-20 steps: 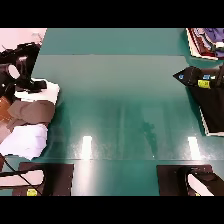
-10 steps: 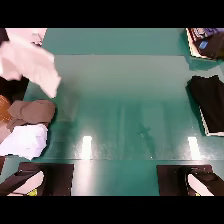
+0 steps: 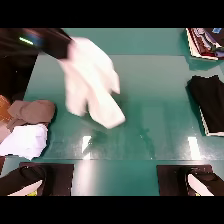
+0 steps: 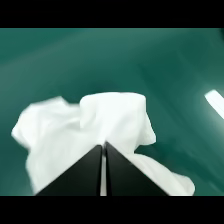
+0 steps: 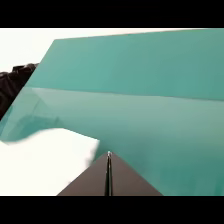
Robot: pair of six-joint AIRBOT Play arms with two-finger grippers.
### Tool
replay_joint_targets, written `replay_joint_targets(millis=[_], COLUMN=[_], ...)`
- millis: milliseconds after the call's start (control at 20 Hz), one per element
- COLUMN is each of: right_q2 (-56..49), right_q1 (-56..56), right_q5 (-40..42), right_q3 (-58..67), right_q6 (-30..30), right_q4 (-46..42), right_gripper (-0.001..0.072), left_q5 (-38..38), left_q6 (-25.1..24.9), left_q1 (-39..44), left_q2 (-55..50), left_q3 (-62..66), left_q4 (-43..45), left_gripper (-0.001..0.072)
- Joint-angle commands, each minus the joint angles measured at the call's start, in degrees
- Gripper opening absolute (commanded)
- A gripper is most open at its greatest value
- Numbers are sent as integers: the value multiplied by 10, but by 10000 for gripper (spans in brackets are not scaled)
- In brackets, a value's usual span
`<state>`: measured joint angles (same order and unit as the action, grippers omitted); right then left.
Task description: Fold the shirts.
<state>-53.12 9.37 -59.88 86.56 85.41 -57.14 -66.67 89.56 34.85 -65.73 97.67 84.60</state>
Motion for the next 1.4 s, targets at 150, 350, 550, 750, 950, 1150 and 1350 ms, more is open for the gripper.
replay_joint_targets(millis=[150, 350, 550, 750, 950, 1150, 1350], right_q2=[0, 0, 0, 0, 0, 0, 0], right_q1=[0, 0, 0, 0, 0, 0, 0], right_q5=[-42, -47, -46, -46, -48, -49, -70], right_q3=[2, 2, 2, 2, 2, 2, 2], right_q6=[0, 0, 0, 0, 0, 0, 0], right_q4=[1, 1, 1, 1, 1, 1, -11], right_gripper=[16, 16, 16, 16, 16, 16, 16], left_q5=[5, -34, 36, 154, 162, 172, 140], left_q6=[-2, 51, 25, -1, -59, -66, -82], left_q1=[66, -66, -163, -173, -173, -173, -189], left_q2=[-126, -127, -127, -154, -222, -236, -228], left_q3=[-29, -52, -214, -364, -375, -373, -328], left_q4=[27, 49, -116, -243, -366, -394, -371], left_gripper=[529, 528, 528, 528, 529, 524, 24])
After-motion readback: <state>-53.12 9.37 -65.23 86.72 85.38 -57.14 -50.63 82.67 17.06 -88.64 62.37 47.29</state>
